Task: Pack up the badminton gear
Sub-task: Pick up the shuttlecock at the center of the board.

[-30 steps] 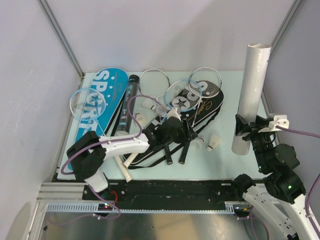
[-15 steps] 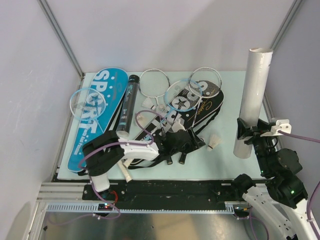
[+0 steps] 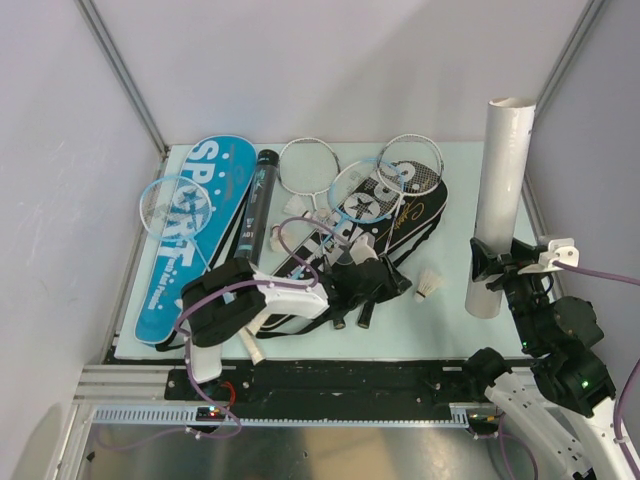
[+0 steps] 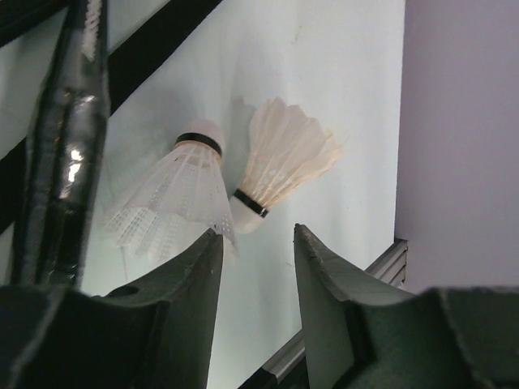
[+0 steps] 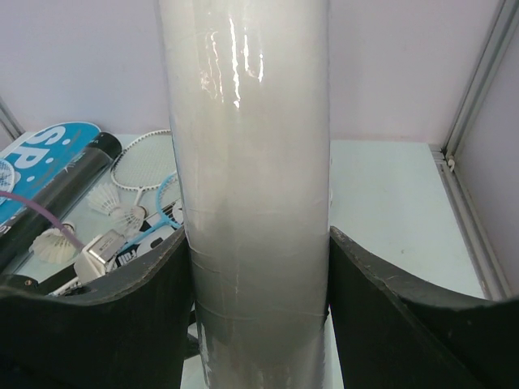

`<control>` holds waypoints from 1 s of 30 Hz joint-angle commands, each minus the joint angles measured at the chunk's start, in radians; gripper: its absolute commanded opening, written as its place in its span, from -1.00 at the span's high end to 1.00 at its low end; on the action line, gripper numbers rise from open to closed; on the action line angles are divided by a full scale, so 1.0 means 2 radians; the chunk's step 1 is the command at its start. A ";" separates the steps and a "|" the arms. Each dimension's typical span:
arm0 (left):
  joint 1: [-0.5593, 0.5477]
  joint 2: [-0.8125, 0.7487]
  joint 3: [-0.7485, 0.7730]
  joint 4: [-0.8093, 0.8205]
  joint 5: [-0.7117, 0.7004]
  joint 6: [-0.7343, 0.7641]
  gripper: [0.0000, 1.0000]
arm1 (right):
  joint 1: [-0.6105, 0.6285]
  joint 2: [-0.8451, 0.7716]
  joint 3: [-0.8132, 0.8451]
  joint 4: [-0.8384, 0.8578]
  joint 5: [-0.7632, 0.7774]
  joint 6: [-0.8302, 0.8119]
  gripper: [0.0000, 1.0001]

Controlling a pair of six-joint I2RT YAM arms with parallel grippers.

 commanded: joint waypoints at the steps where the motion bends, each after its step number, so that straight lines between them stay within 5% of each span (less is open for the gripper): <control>1: -0.001 0.005 0.029 0.022 -0.029 0.044 0.13 | 0.001 -0.001 0.006 0.023 -0.013 0.009 0.16; 13: 0.000 0.027 0.030 0.023 -0.030 0.035 0.44 | 0.002 -0.010 0.006 0.023 -0.020 0.033 0.20; 19: 0.001 0.005 0.022 0.024 -0.043 0.065 0.79 | 0.001 -0.011 0.006 0.021 -0.023 0.040 0.20; 22: 0.001 -0.029 0.007 0.023 -0.043 0.085 0.96 | 0.001 -0.005 0.006 0.021 -0.028 0.028 0.20; 30: 0.005 -0.183 -0.030 -0.003 -0.071 0.201 1.00 | 0.001 0.016 0.006 0.033 -0.078 -0.025 0.19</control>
